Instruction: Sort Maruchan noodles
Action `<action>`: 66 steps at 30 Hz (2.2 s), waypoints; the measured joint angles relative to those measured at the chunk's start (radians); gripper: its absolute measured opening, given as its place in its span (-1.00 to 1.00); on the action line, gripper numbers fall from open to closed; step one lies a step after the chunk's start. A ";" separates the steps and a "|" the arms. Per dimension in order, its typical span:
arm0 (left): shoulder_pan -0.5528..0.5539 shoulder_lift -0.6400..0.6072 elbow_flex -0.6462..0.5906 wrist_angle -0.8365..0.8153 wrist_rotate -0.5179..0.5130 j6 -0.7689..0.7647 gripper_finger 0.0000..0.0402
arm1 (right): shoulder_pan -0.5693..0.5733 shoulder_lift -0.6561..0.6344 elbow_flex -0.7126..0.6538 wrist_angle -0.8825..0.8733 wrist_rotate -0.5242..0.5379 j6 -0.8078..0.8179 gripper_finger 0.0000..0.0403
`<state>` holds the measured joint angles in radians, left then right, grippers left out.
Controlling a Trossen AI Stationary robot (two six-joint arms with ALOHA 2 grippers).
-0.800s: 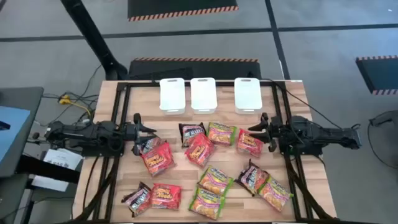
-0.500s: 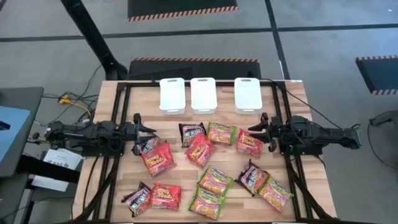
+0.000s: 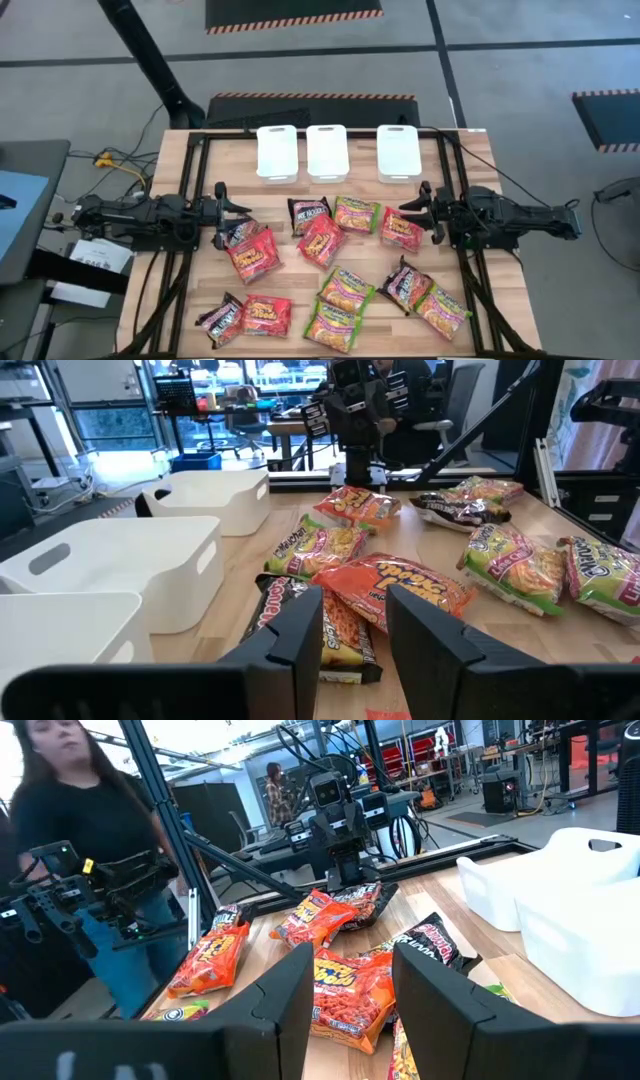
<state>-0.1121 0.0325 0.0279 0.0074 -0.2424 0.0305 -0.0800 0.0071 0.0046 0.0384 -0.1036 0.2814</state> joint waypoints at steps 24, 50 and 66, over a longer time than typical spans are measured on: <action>0.000 0.000 0.000 0.000 0.000 0.000 -0.49 | 0.000 0.000 0.000 0.000 0.000 0.000 -0.19; 0.000 0.000 0.000 0.000 -0.002 -0.001 -0.49 | 0.000 0.000 0.000 0.000 0.000 0.000 -0.19; 0.000 0.000 0.000 0.001 -0.005 -0.438 -0.49 | 0.000 0.000 0.000 0.001 0.000 0.000 -0.19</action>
<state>-0.1120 0.0325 0.0278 0.0086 -0.2470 -0.4071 -0.0803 0.0071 0.0044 0.0391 -0.1036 0.2817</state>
